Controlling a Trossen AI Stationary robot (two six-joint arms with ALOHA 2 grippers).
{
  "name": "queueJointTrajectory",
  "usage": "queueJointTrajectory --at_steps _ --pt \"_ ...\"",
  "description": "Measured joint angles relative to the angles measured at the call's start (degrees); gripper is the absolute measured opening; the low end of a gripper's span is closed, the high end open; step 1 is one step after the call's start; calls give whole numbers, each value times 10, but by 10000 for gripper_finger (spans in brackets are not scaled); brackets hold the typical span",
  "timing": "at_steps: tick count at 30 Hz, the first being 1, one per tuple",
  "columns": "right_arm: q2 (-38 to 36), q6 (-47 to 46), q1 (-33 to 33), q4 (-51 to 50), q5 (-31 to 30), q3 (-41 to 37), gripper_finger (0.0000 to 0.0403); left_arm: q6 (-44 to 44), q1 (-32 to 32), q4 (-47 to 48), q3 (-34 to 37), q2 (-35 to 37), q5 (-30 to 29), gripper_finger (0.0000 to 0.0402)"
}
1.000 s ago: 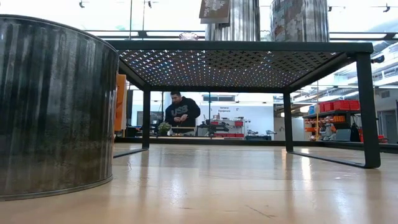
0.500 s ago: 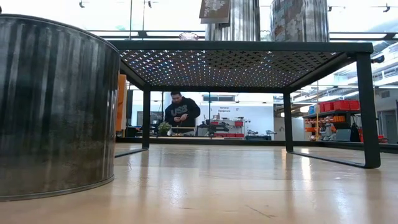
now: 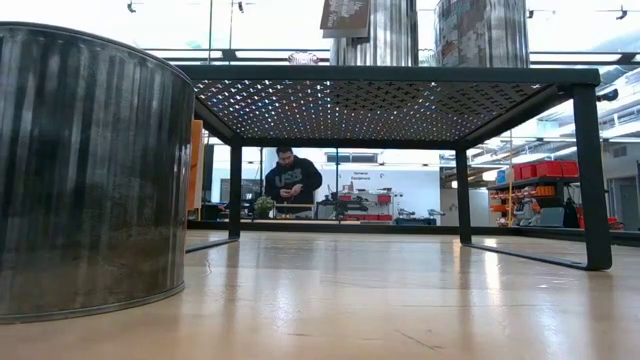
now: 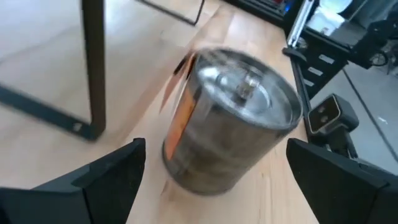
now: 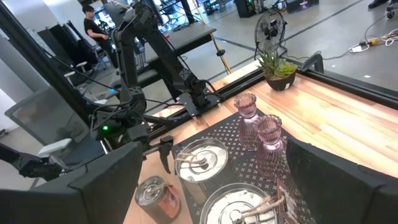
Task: Pick & Place candle stick holders
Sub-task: Put the silver scented candle on the shelf
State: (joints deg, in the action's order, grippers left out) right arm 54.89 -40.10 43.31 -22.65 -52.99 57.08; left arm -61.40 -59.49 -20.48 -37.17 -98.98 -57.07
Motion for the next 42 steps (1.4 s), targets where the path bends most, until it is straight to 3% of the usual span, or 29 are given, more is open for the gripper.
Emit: queueJointTrajectory --at_steps 4,11,18,33,42 --pt "0 -10 0 -4 0 0 393 54 16 -22 0 0 29 390" --pt "0 -13 0 -6 0 0 393 67 47 -41 0 -19 100 390" --pt "0 -13 0 -8 0 0 393 153 66 -160 -6 -69 100 390" --pt "0 -14 0 -15 0 0 393 247 114 -164 -144 -195 107 390" --pt "0 -14 0 -16 1 0 393 307 142 -162 -202 -231 100 390"
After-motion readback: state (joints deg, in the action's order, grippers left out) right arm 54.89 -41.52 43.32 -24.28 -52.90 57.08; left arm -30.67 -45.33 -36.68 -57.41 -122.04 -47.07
